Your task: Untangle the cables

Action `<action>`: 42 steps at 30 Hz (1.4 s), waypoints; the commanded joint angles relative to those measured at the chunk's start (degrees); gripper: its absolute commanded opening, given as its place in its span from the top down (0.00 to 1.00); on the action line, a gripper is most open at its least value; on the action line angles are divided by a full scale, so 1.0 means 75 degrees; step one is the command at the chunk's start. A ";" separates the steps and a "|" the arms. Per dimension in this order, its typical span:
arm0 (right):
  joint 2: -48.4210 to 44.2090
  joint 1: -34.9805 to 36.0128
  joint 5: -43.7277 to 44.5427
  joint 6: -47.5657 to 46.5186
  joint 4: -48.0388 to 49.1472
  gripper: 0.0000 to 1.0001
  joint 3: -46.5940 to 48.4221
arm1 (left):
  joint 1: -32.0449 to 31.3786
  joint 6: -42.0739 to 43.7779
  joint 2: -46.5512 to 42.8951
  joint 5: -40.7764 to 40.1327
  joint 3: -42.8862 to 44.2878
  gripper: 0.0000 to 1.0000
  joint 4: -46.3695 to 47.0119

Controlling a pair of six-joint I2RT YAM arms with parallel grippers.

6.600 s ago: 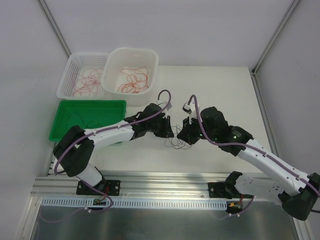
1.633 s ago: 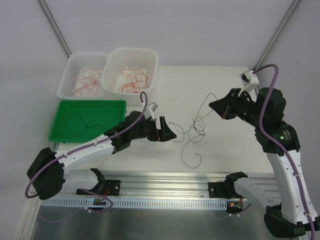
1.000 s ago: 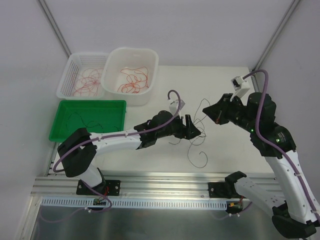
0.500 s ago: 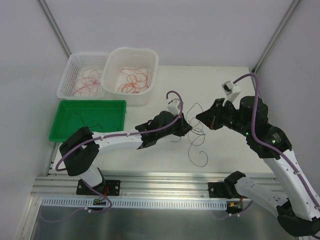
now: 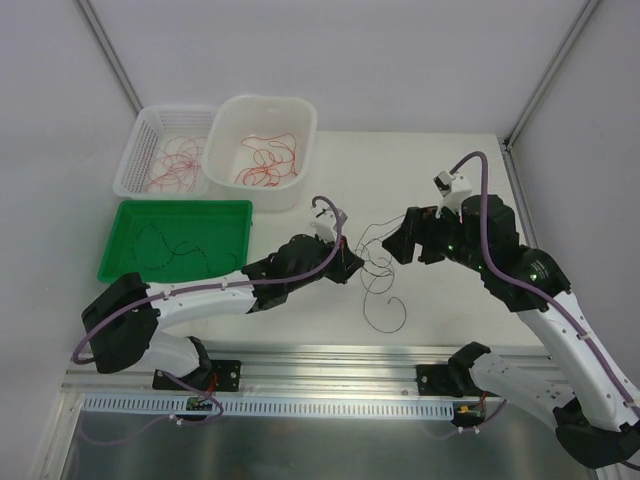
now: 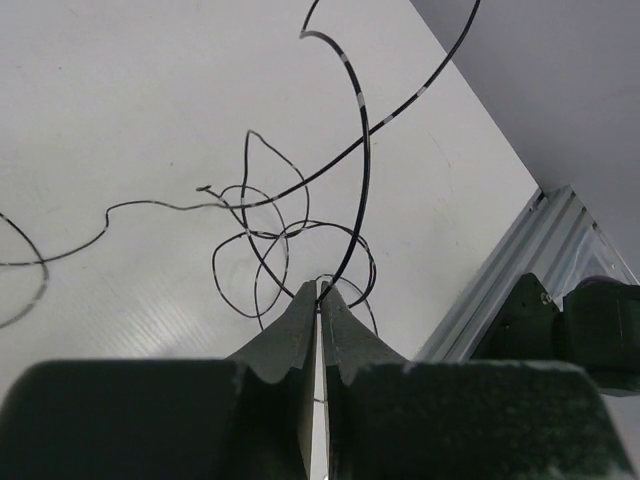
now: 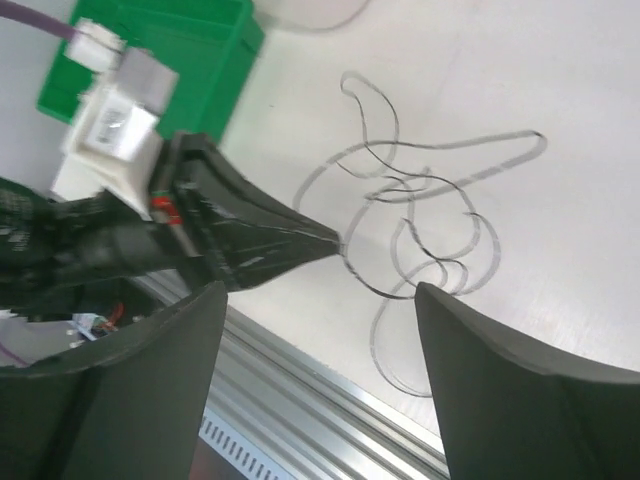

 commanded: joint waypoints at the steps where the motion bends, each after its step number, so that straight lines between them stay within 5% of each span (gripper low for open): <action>1: -0.0025 0.0020 0.0722 -0.0467 -0.0345 0.19 -0.0012 | -0.0022 0.0192 -0.0675 0.0118 -0.0420 1.00 0.0444; 7: -0.0201 -0.0085 0.1356 -0.0656 -0.0463 0.16 -0.0174 | 0.0235 -0.0288 -0.0981 0.0387 -0.0936 1.00 0.0444; 16: 0.0139 -0.0998 0.0293 0.0363 0.1137 0.46 -0.2106 | 0.0282 -0.0371 -0.1754 0.0470 -0.1253 1.00 0.0539; 29: 0.1334 -0.1210 -0.1748 0.1430 0.4926 0.44 -0.3902 | 0.0282 -0.0453 -0.2119 0.0552 -0.1370 1.00 0.0480; 42: 0.2741 -0.1105 -0.2534 0.1595 0.6053 0.55 -0.3949 | 0.0282 -0.0278 -0.2294 0.0376 -0.1394 1.00 0.0480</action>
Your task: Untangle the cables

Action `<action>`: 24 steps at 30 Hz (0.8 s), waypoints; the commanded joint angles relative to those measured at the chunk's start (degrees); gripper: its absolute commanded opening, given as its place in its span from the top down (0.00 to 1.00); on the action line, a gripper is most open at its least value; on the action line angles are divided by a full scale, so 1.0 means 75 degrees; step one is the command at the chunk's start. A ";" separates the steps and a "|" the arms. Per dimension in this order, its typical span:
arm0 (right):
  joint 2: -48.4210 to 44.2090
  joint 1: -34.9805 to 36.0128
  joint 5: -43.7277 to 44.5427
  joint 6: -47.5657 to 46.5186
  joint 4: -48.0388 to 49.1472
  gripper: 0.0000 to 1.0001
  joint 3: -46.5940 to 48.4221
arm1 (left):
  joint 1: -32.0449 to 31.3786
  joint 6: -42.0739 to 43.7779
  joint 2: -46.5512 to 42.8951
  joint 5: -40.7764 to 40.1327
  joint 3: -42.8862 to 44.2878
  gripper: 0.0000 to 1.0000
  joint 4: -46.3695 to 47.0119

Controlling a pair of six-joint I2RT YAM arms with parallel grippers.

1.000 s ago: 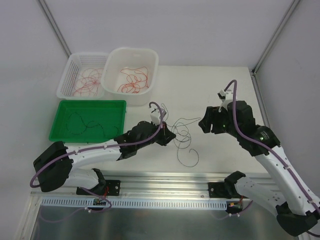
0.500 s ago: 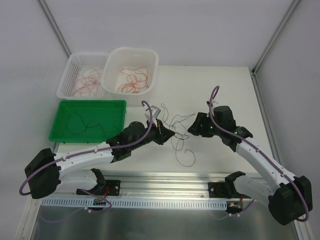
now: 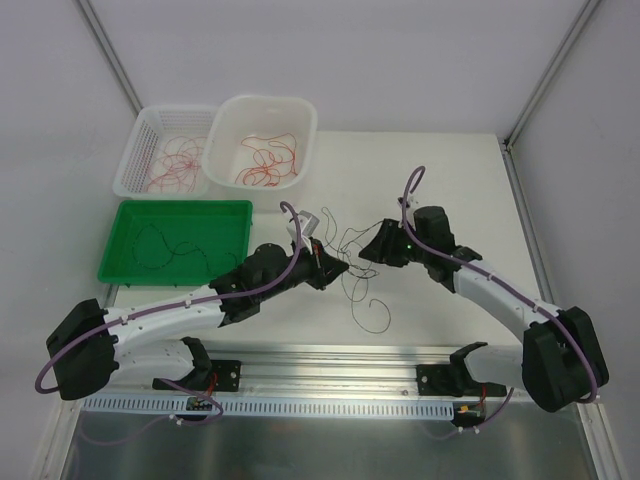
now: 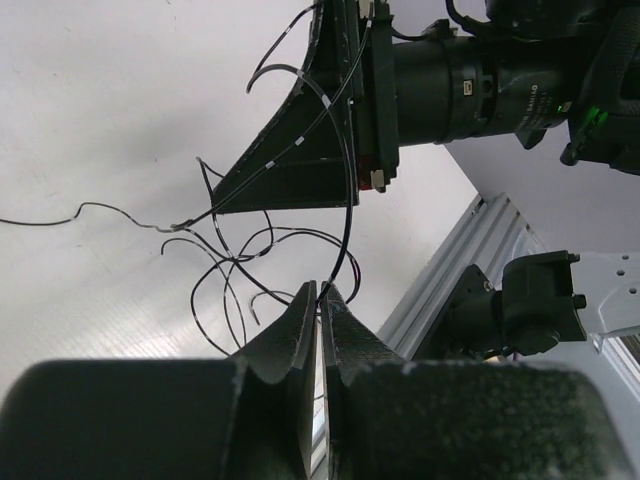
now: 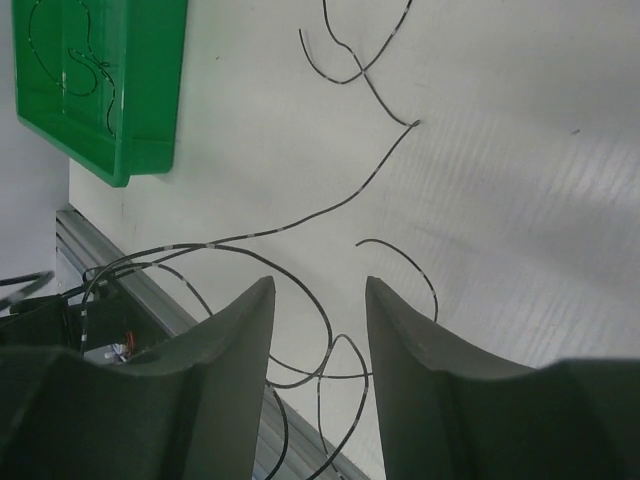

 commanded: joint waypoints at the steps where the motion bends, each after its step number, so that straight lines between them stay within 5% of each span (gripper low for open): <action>1: 0.0223 0.0090 -0.0485 0.0015 0.0591 0.55 0.0076 | 0.0061 0.0081 -0.0202 -0.0081 -0.0065 1.00 0.0351; 4: 0.0376 0.0102 -0.0673 -0.0008 0.0580 0.61 0.0087 | 0.0061 0.0116 -0.0225 -0.0117 -0.0077 1.00 0.0363; 11: -0.0044 0.0055 -0.0019 -0.0604 -0.0495 0.99 0.0227 | 0.0283 0.0245 -0.0447 -0.0561 -0.0158 1.00 -0.0104; 18: -0.1614 -0.1466 0.1295 -0.1589 -0.4148 0.99 0.1328 | 0.1475 -0.0024 -0.1127 -0.1863 -0.0252 1.00 -0.2749; 24: -0.2635 -0.3246 0.1658 -0.1989 -0.5898 0.99 0.2735 | 0.2310 -0.0212 -0.1538 -0.2483 -0.0393 1.00 -0.3983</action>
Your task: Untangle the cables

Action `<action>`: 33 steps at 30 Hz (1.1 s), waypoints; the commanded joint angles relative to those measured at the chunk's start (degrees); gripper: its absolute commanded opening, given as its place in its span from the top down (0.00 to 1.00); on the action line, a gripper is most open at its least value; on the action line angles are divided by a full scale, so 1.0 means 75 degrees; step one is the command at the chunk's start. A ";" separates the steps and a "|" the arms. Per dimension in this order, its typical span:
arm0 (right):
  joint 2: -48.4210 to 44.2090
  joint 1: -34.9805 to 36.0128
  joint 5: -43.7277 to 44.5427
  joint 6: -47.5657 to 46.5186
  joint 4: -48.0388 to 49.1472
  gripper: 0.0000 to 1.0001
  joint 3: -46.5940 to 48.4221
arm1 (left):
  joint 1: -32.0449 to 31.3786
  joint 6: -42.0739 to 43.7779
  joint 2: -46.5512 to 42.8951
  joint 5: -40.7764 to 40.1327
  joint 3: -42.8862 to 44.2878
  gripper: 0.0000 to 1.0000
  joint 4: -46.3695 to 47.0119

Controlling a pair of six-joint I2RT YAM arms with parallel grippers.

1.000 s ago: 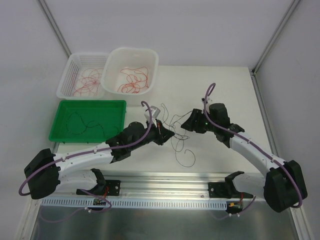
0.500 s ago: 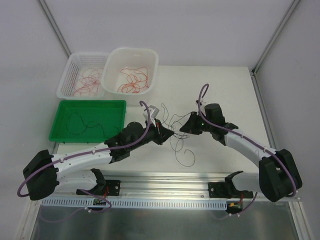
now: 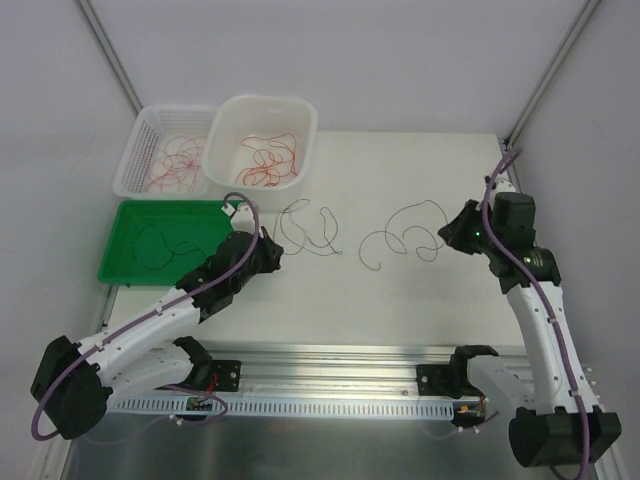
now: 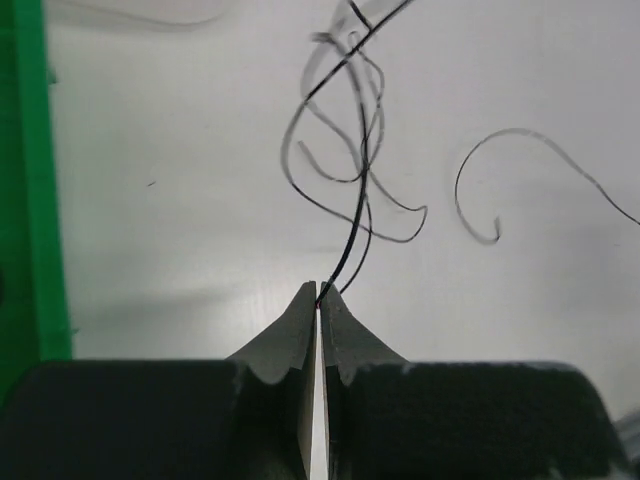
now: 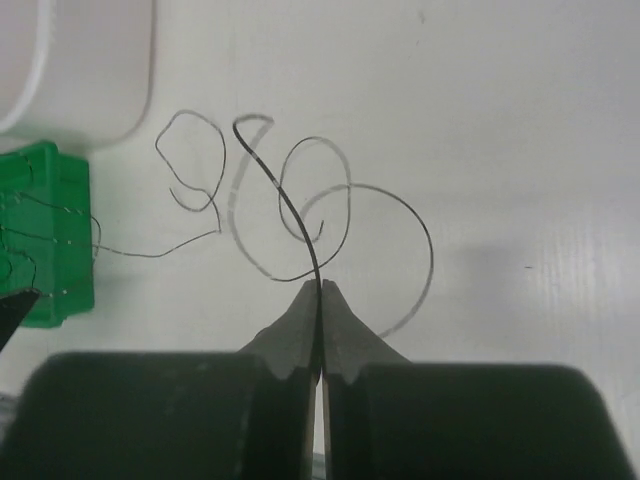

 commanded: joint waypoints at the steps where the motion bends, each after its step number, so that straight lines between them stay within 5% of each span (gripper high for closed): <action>1: -0.0630 -0.0711 0.0429 -0.0346 -0.1529 0.99 0.0812 | 0.0259 -0.0081 -0.0247 -0.0674 0.0009 1.00 -0.1154; 11: -0.0714 -0.1650 -0.0565 0.0123 -0.1331 0.99 0.2173 | 0.0471 0.0235 -0.0446 -0.0184 0.0302 1.00 -0.1519; 15: -0.0632 -0.1440 -0.1058 0.0194 -0.0945 0.99 0.1261 | 0.0482 0.0528 -0.0505 0.0542 0.0711 1.00 -0.1519; 26: 0.0209 -0.0057 -0.0039 0.0358 0.0484 0.99 -0.2137 | 0.0482 0.1324 -0.0446 0.1962 0.2937 1.00 -0.2361; 33: 0.0856 0.0670 0.0032 0.0300 0.0884 0.77 -0.2480 | 0.0482 0.2250 -0.0178 0.0886 0.5570 1.00 -0.3989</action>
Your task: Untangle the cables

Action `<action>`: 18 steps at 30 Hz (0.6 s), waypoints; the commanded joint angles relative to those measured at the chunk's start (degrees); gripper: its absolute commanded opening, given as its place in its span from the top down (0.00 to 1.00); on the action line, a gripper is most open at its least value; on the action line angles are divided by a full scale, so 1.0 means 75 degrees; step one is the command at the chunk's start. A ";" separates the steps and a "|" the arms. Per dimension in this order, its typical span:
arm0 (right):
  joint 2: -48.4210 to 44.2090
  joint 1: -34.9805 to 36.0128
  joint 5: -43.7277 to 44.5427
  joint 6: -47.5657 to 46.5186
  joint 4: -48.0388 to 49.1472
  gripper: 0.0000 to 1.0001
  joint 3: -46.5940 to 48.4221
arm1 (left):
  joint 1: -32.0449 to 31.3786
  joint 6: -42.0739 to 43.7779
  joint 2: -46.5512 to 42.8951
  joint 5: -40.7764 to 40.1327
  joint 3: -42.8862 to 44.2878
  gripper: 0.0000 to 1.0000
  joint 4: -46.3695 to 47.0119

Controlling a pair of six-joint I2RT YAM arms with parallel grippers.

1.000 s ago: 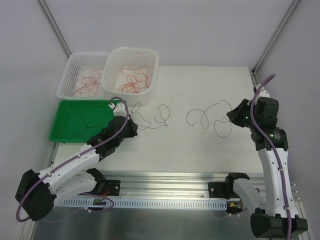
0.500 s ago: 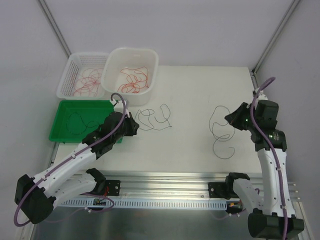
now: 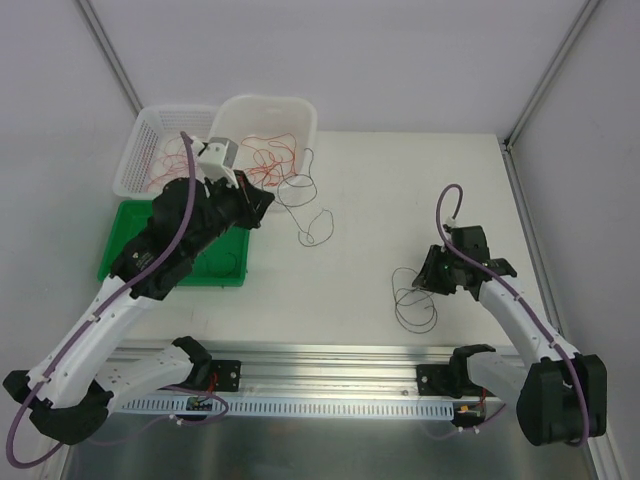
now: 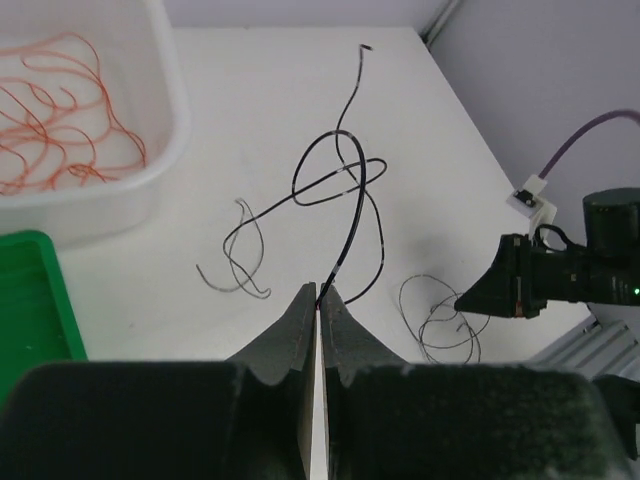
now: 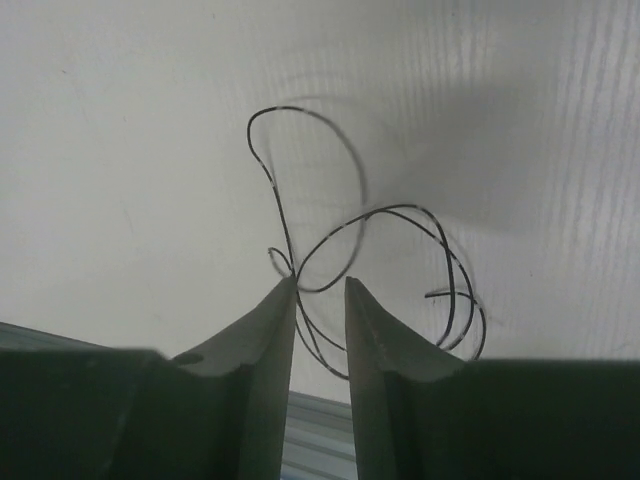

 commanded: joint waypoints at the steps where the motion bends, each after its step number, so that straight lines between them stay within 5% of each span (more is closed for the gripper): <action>1: 0.0104 0.0236 0.0023 -0.0105 0.0596 0.68 0.0047 | 0.0051 0.0950 0.0236 -0.0747 0.1387 1.00 -0.1123; 10: -0.0282 0.0517 -0.0025 -0.0434 0.0245 0.14 0.0398 | 0.0040 0.1877 0.0647 -0.2107 0.3802 1.00 -0.2098; 18: -0.0423 0.0611 -0.0048 -0.0551 0.0022 0.02 0.0480 | 0.0051 0.2276 0.0836 -0.2504 0.4963 1.00 -0.2121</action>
